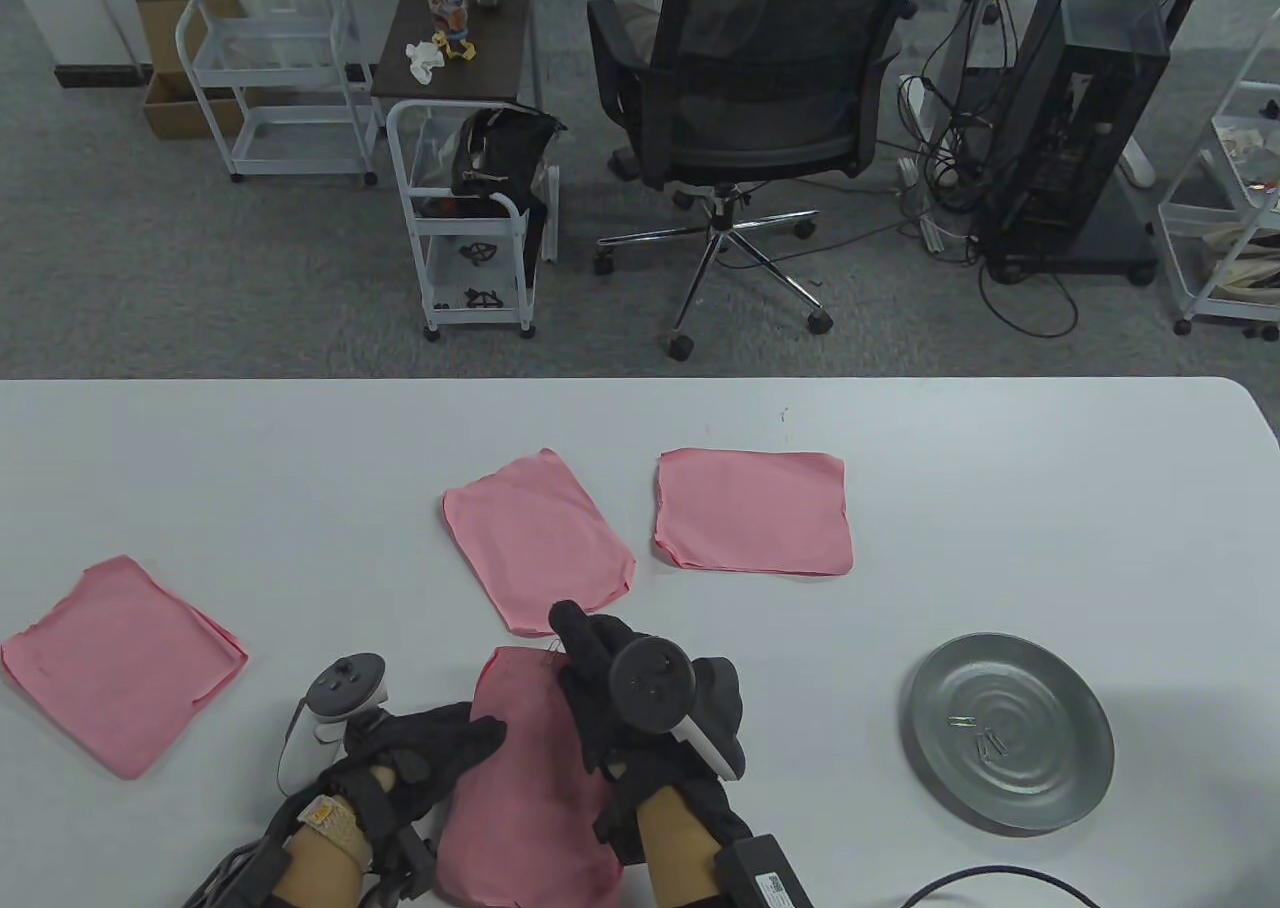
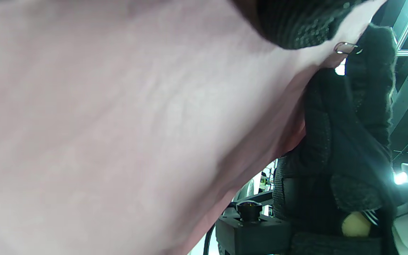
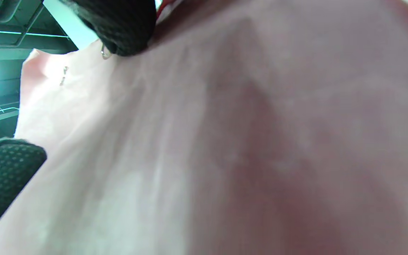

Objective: Pinch and push to attach paper clips

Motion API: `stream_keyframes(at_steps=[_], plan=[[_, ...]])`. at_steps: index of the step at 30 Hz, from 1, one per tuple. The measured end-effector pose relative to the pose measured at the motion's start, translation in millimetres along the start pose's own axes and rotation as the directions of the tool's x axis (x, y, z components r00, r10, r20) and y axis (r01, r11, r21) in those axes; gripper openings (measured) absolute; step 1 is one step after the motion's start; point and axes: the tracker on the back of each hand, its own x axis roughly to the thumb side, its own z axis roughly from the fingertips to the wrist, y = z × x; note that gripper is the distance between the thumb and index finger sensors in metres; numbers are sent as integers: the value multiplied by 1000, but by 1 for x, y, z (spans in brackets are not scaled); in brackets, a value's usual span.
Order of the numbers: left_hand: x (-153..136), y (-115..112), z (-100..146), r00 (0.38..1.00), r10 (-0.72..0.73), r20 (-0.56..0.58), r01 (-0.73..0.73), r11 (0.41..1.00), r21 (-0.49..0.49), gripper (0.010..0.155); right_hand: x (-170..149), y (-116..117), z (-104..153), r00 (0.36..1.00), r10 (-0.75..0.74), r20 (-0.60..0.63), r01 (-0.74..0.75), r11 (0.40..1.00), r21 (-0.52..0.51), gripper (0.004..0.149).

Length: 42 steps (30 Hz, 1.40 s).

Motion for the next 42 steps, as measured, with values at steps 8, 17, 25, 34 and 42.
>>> stream_keyframes(at_steps=[8,17,25,34,42], plan=[[0,0,0,1000,-1,0,1,1000,-1,46,-1,1,0,1000,0,-7,0,1000,-8,49],[-1,2,3,1000,12,-6,-12,1000,23,46,-17,-4,2,982,-164,-93,159,985,-61,76],[-5,14,13,997,80,6,-80,988,135,47,-86,-3,22,728,-501,-468,645,732,219,83],[-4,8,11,991,128,40,-131,985,108,47,-78,-3,39,764,-471,-440,619,729,294,47],[-4,-4,9,982,173,74,-177,983,55,47,-80,6,36,746,-520,-416,657,677,331,59]])
